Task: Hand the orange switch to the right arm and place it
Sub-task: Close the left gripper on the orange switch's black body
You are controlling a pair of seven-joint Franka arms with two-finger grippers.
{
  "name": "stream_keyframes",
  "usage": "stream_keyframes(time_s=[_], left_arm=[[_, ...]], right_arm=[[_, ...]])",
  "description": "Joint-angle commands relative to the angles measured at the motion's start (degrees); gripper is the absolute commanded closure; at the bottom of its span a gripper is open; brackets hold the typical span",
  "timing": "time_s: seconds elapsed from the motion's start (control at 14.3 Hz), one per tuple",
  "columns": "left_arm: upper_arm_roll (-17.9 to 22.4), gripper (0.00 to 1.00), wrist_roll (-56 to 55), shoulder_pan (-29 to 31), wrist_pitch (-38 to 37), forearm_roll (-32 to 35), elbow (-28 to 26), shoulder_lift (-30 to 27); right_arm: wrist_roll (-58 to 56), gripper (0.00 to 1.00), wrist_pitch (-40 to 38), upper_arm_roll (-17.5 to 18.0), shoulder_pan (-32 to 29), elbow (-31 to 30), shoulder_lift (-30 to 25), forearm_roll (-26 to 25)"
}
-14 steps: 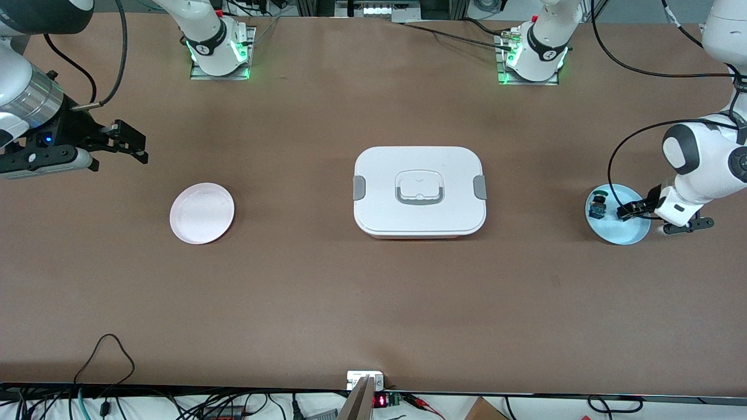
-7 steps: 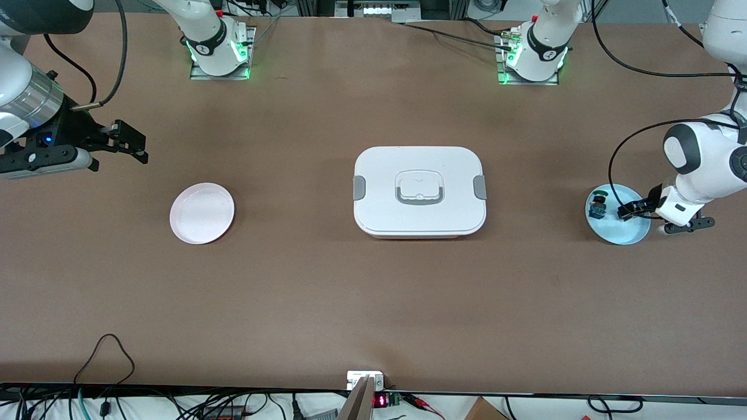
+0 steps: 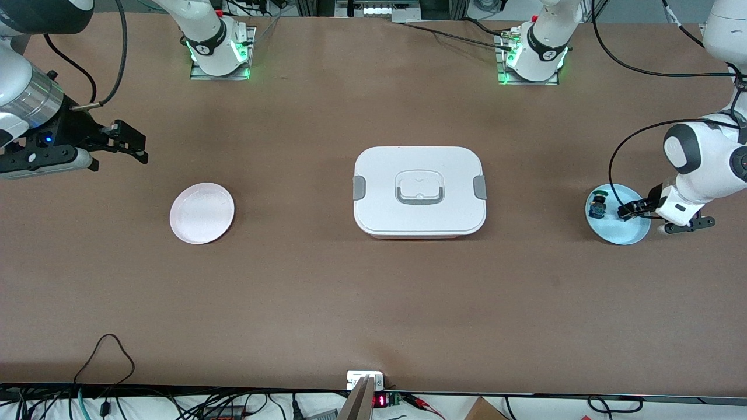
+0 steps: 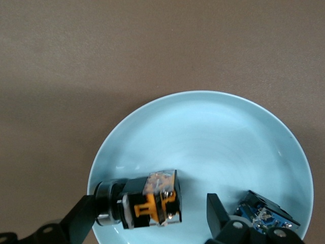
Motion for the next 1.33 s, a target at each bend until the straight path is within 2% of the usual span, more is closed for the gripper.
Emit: stream_keyframes(time_s=[0.0,1.26], left_arm=[[-0.3,0.03,-0.9,0.0,-1.3,-1.1,-0.5,-1.6],[-0.2,0.04,-5.1,0.6,-1.5,-1.1,-0.5,-0.2]], right_arm=[[-0.6,0.0,-0.2,0.0,-0.2,0.0,-0.6,-0.6],[-0.6,0.0,-0.2,0.0,-0.3,0.0,-0.6,-0.5]])
